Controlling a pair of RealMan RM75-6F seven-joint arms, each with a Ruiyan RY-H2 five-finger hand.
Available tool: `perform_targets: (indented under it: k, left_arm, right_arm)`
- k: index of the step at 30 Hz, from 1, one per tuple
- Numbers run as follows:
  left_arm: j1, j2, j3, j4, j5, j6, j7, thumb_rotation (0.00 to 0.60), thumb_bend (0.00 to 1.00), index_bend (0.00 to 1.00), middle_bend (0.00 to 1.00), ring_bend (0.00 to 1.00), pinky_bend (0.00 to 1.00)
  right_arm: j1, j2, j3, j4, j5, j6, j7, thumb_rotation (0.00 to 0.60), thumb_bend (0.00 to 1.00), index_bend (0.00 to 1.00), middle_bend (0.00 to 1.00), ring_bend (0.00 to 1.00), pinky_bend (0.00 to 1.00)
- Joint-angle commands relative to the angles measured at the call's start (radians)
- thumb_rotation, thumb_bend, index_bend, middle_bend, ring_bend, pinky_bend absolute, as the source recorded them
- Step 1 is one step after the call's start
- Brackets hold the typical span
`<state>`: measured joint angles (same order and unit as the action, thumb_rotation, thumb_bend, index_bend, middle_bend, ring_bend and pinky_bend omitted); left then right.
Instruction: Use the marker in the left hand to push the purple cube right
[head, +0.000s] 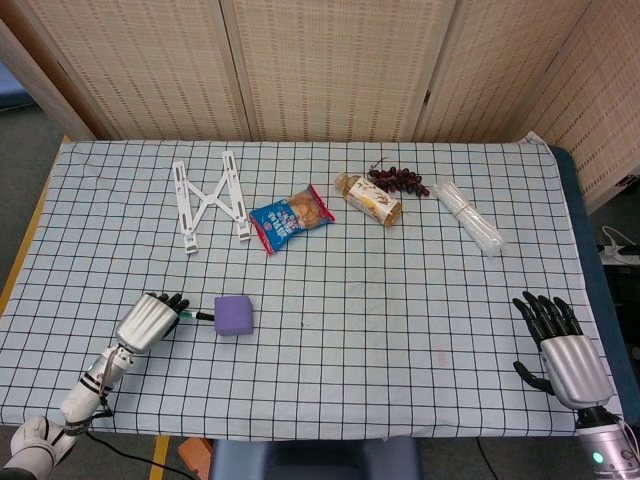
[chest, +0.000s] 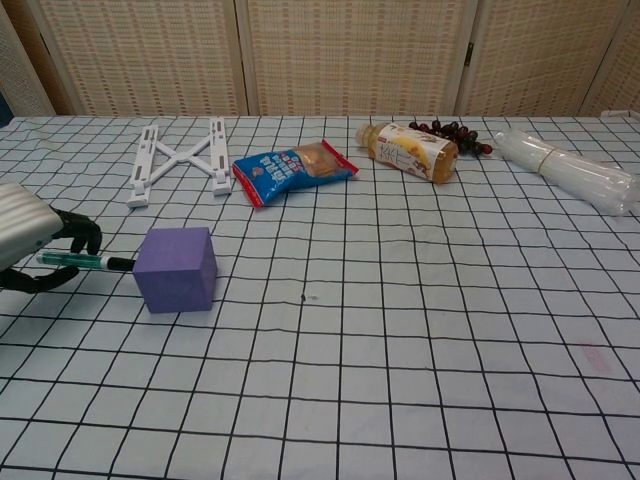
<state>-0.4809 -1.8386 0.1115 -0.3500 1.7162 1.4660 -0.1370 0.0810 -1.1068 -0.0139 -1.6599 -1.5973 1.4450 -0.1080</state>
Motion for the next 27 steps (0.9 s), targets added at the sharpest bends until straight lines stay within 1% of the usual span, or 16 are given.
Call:
perform_targets:
  k: [1, 5, 11, 27]
  left_arm:
    - [-0.011, -0.012, -0.001, -0.024, 0.006, 0.017, 0.038, 0.600, 0.74, 0.75, 0.76, 0.68, 0.86]
    - [-0.027, -0.028, -0.009, -0.057, 0.008, 0.025, 0.092, 0.600, 0.74, 0.75, 0.76, 0.68, 0.86]
    - [-0.055, -0.045, -0.022, -0.095, 0.004, 0.010, 0.130, 0.600, 0.74, 0.75, 0.77, 0.68, 0.86]
    - [-0.134, -0.106, -0.060, -0.083, -0.016, -0.045, 0.145, 0.600, 0.74, 0.75, 0.77, 0.68, 0.86]
  right_arm:
    - [0.000, 0.003, -0.004, -0.003, -0.004, -0.002, 0.004, 0.600, 0.13, 0.00, 0.00, 0.00, 0.00]
    - [-0.001, 0.012, -0.011, -0.011, -0.016, -0.001, 0.012, 0.600, 0.13, 0.00, 0.00, 0.00, 0.00]
    - [-0.005, 0.021, -0.014, -0.014, -0.022, 0.005, 0.023, 0.600, 0.13, 0.00, 0.00, 0.00, 0.00]
    - [-0.009, 0.038, -0.011, -0.019, -0.010, 0.007, 0.041, 0.600, 0.13, 0.00, 0.00, 0.00, 0.00]
